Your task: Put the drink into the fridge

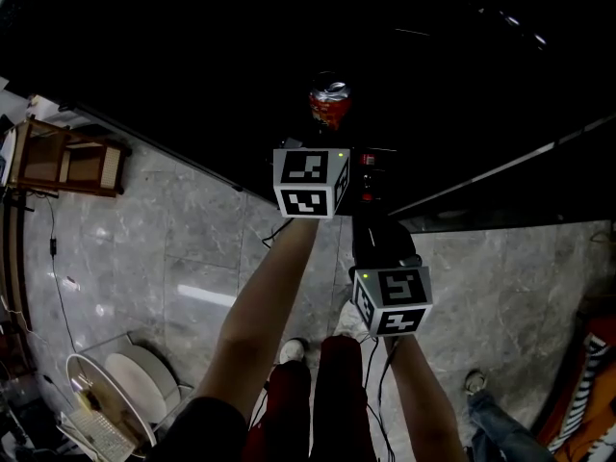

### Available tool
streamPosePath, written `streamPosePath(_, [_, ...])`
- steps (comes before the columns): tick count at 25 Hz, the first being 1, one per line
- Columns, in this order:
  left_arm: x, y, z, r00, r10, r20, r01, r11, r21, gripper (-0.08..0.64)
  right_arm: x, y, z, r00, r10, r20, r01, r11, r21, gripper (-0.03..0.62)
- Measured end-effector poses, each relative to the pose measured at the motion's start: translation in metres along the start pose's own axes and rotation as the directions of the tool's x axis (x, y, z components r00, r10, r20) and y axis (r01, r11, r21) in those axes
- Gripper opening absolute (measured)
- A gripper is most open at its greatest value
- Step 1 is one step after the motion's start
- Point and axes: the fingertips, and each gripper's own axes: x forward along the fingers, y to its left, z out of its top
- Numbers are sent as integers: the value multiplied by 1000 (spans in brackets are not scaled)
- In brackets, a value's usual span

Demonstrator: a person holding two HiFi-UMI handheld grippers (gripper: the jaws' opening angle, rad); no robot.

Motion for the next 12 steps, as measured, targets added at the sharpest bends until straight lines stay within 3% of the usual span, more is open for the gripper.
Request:
streamPosePath(7, [-10,-4,-5,1000,-1,-28,3,997,71,345,0,6,-6,1000,0,-18,0,1000,7,18])
streamPosePath(12, [-9,-5,-6,999,-18,-40,21,997,79,344,1,8,-6,1000,1,-19,-1,1000,8,18])
